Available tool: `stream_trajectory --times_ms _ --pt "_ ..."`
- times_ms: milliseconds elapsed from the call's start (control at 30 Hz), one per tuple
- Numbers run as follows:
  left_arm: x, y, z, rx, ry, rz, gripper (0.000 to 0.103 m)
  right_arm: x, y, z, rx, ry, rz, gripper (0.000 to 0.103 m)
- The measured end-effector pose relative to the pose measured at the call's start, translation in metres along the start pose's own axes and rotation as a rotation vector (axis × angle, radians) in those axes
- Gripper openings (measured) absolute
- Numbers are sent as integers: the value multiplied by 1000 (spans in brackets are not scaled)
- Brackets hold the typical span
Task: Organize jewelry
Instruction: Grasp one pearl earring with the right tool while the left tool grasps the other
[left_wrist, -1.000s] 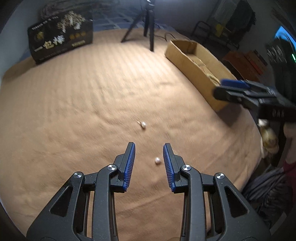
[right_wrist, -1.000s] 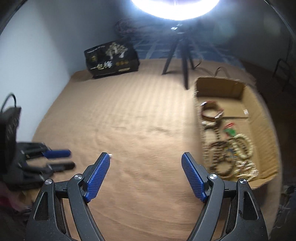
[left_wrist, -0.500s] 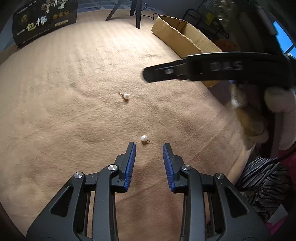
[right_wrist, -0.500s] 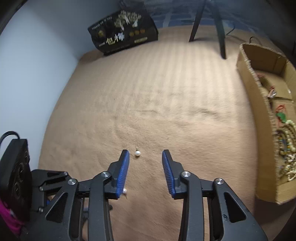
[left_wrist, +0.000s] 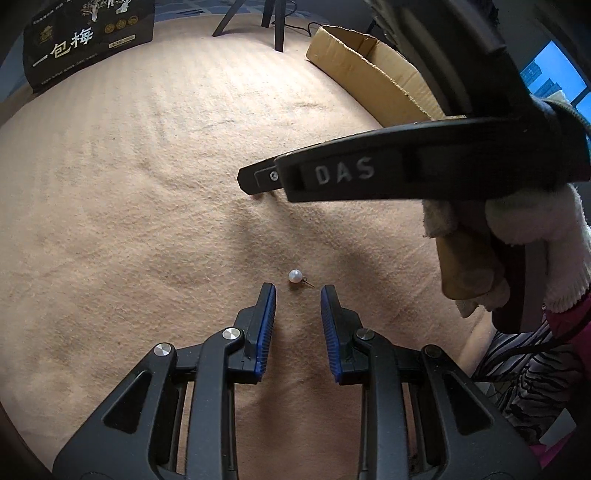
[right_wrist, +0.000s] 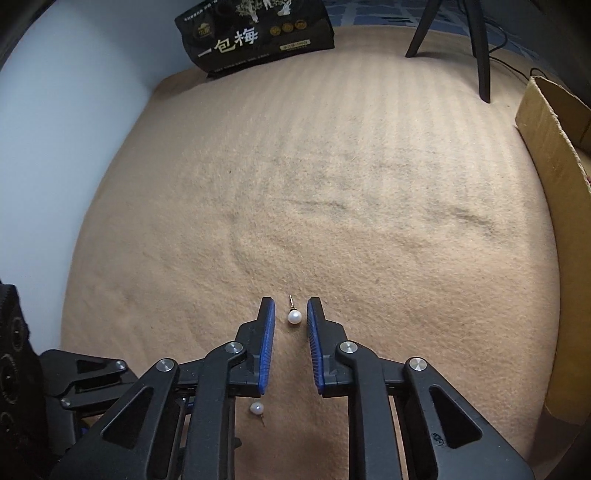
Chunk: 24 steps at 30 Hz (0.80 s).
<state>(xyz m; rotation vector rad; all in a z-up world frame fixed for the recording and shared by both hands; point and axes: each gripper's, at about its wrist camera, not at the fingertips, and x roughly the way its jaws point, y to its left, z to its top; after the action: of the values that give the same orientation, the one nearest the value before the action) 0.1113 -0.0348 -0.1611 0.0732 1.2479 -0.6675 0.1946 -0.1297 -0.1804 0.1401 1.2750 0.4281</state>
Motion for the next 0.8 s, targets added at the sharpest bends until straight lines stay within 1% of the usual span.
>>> stream_trajectory --times_ms 233,333,467,533,600,800 --pt "6 -8 1 16 6 8 25 14 9 2 -23 10 -40 12" --pt "11 -11 4 26 5 17 25 21 15 3 -32 9 -58 8" --pt "18 -19 7 50 14 32 24 29 21 1 -26 7 -52 8" --pt "24 -21 8 58 24 41 24 29 15 2 -22 6 -46 7" --pt "29 -22 8 59 28 50 21 29 11 3 -17 5 -42 7" --pt "34 -24 12 61 26 55 18 27 -1 4 -5 0 -36 7"
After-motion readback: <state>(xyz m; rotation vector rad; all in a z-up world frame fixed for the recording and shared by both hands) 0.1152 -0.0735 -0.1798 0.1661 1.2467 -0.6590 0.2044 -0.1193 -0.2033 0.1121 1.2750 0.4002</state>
